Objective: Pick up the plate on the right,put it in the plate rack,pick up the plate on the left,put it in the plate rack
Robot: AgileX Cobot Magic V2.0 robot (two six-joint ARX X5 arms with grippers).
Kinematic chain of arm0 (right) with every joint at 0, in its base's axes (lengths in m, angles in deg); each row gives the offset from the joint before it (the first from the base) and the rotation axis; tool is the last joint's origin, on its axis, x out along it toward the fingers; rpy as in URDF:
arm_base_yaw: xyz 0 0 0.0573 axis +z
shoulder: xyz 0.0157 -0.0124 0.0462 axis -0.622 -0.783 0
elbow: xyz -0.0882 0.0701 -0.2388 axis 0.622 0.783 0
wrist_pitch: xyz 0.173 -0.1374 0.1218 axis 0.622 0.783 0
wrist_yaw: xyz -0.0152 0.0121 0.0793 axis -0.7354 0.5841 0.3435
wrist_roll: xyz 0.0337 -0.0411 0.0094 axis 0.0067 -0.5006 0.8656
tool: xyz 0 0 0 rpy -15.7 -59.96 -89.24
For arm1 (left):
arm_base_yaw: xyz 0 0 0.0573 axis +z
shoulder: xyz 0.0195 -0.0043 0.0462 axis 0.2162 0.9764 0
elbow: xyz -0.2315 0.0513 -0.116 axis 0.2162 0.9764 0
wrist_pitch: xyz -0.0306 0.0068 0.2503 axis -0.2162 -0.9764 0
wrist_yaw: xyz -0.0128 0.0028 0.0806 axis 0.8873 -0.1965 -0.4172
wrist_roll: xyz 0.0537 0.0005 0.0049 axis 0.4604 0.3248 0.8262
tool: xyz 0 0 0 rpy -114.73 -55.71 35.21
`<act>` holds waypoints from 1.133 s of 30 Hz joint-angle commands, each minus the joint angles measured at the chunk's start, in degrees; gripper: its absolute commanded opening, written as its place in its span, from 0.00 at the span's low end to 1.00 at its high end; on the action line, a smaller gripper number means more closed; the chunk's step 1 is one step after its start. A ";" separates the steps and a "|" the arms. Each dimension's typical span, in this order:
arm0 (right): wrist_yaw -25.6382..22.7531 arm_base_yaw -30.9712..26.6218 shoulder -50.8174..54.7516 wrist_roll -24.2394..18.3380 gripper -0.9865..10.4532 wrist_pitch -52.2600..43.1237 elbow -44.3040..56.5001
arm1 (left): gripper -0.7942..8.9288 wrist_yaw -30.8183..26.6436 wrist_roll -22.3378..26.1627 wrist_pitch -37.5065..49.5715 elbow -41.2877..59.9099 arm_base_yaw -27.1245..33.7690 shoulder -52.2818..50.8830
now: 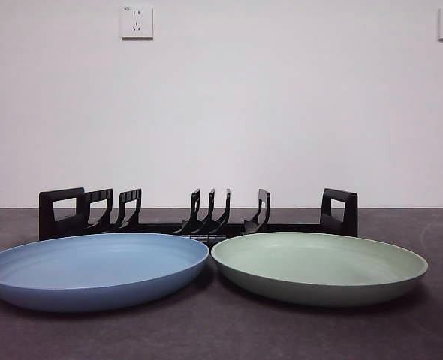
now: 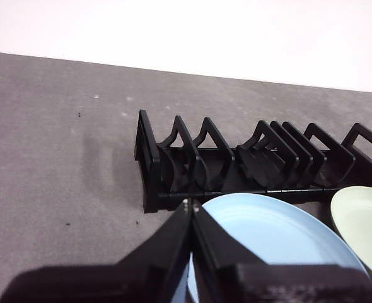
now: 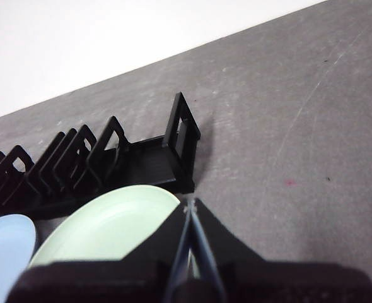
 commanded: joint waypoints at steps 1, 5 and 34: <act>-0.04 -0.04 -5.88 0.50 0.08 -0.48 -3.87 | 0.07 0.24 -0.42 0.55 -3.15 0.11 5.16; 0.24 -0.04 -15.72 0.20 0.08 -0.26 -10.40 | 0.07 2.29 -0.35 0.55 -8.61 0.11 13.99; 16.17 -0.09 -69.22 -12.35 0.25 9.05 -31.10 | 0.35 21.81 -3.41 2.80 -21.68 -5.33 44.92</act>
